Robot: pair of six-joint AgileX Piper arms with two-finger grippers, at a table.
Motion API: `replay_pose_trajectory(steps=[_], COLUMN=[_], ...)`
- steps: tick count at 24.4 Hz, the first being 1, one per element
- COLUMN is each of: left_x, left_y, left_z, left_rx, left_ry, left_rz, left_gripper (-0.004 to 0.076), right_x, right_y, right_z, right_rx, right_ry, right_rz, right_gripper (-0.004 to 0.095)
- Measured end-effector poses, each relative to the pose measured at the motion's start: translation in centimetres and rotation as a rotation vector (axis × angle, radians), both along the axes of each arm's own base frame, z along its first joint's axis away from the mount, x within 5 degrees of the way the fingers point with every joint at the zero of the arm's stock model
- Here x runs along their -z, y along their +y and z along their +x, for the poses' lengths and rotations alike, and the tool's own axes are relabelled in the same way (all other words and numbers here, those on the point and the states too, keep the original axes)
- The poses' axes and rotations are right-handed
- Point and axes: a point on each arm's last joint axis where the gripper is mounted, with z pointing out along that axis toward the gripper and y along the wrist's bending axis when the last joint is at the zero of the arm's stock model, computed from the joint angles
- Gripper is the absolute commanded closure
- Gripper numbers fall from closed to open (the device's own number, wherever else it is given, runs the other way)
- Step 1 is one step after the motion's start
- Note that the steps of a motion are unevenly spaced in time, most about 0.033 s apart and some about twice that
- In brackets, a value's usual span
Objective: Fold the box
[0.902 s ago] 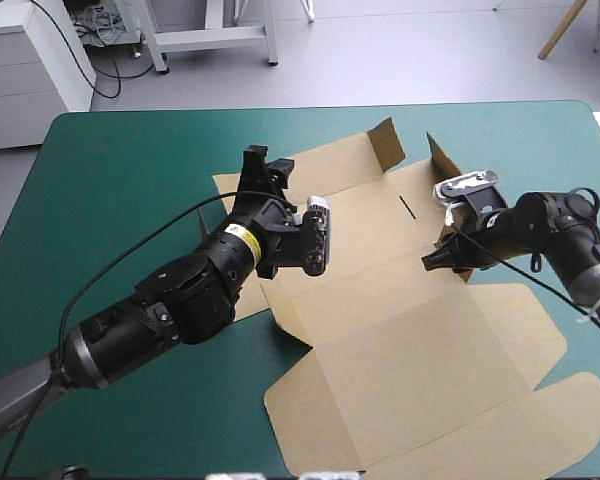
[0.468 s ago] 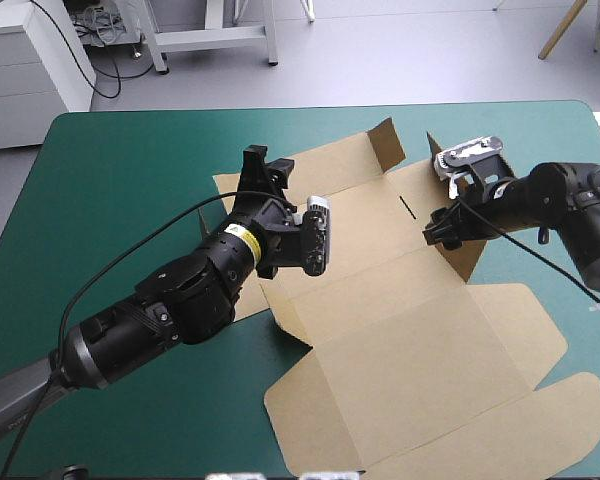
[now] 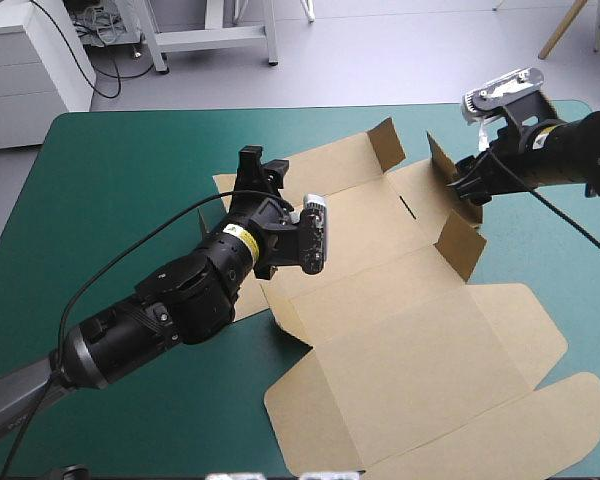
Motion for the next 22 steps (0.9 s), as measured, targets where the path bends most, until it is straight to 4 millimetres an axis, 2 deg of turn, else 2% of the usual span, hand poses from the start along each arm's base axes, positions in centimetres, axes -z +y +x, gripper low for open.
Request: replay_pose_trajectory(steps=[4, 13, 17, 22], left_x=[0.1, 0.2, 0.2, 0.2], left_y=[0.2, 0.3, 0.4, 0.4], left_z=[0.0, 0.1, 0.1, 0.1], left_rx=[-0.021, -0.038, -0.048, -0.067], left_ry=[0.008, 0.014, 0.024, 0.039], left_rz=[0.009, 0.015, -0.006, -0.04], left_gripper=[0.0252, 0.0252, 0.0252, 0.0252], right_x=[-1.0, -0.7, 1.8, 7.7], right_y=[-0.9, -3.5, -4.9, -4.8], right_z=[-0.3, 0.3, 2.7, 7.6], right_rx=[0.065, 0.189, 0.201, 0.176], right_ry=[-0.042, -0.027, 0.07, 0.262], right_rz=[-0.053, -0.079, -0.025, 0.028], right_gripper=[0.0214, 0.0215, 0.0216, 0.0216])
